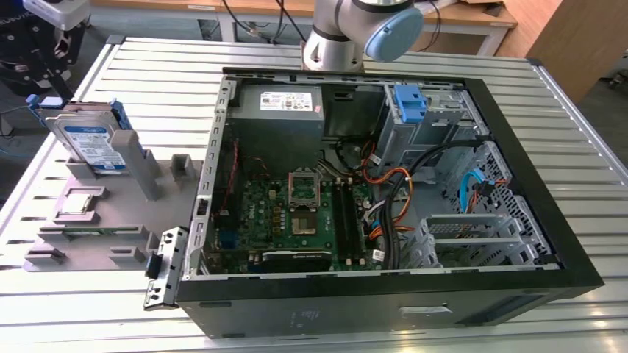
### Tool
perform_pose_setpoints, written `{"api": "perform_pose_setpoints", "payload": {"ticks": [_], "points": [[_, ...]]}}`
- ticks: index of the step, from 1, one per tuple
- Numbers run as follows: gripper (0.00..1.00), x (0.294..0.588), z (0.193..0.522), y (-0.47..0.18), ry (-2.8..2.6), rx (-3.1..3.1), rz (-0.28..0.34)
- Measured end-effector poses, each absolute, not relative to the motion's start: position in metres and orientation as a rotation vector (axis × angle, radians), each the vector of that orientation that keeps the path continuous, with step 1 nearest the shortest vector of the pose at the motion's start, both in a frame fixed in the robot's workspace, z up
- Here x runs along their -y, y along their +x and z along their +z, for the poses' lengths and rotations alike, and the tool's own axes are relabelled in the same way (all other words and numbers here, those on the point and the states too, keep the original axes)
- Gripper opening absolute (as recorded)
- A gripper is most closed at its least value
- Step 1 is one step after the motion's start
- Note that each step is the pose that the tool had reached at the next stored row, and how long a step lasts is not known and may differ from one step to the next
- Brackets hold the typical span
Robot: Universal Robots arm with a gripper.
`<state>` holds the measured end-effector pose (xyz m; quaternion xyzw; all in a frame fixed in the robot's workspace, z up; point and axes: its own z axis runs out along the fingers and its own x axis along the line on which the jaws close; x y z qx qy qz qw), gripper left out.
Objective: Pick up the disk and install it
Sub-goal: 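Pick up the disk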
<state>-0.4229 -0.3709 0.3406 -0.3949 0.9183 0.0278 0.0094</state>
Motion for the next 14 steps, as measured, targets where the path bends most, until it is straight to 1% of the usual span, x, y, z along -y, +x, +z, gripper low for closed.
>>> {"api": "perform_pose_setpoints", "payload": {"ticks": [14], "points": [[0.11,0.3709,0.3398,-0.423,-1.573,-2.704,0.09]]}}
